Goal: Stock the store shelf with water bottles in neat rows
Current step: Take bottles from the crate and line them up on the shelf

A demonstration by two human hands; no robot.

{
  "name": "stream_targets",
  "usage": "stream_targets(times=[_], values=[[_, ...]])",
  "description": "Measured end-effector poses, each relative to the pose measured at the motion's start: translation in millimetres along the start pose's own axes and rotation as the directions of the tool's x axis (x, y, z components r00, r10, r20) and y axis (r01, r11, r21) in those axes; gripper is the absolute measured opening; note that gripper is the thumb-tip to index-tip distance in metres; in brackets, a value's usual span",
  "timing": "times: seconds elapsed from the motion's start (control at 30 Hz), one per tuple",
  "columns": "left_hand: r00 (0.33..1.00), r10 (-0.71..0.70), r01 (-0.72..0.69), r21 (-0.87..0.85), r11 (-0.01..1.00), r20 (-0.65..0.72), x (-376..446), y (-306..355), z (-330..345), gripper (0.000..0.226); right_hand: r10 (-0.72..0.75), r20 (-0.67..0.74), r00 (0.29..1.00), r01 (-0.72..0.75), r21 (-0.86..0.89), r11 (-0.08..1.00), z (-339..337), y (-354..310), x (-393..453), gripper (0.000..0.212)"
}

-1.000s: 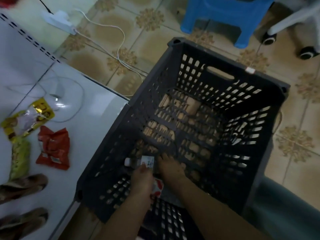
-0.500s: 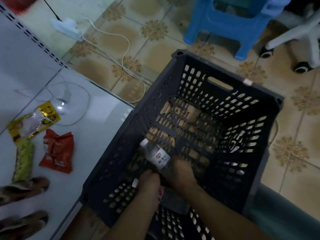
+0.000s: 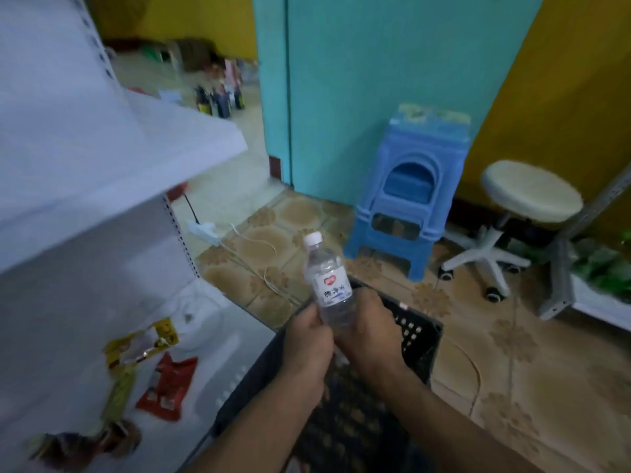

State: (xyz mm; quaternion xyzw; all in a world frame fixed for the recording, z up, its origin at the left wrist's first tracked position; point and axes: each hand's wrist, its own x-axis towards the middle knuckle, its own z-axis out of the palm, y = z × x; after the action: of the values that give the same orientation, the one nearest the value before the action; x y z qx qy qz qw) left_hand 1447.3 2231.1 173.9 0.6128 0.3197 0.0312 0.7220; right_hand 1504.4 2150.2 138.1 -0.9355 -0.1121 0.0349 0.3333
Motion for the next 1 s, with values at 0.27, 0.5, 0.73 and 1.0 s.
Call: stream_targets(times=[0.27, 0.5, 0.73, 1.0], values=[[0.796, 0.604, -0.596, 0.13, 0.792, -0.035, -137.5, 160.7, -74.5, 0.051, -0.297, -0.308, 0.904, 0.359, 0.17, 0.918, -133.4, -186.2, -64.1, 0.051], [0.6, 0.774, -0.715, 0.298, 0.633, -0.204, -254.3, 199.7, -205.4, 0.065, -0.577, -0.313, 0.754, 0.655, 0.287, 0.699, -132.9, -326.4, -155.3, 0.05], [0.498, 0.723, -0.604, 0.406, 0.685, -0.478, -343.4, 153.0, -335.8, 0.073, -0.789, -0.068, 0.611, 0.724, 0.45, 0.522, -54.4, -420.5, -260.7, 0.047], [0.405, 0.607, -0.456, 0.425, 0.782, -0.684, -403.0, 94.9, -416.0, 0.069, -0.857, 0.124, 0.5, 0.657, 0.591, 0.468, 20.7, -458.5, -345.2, 0.045]])
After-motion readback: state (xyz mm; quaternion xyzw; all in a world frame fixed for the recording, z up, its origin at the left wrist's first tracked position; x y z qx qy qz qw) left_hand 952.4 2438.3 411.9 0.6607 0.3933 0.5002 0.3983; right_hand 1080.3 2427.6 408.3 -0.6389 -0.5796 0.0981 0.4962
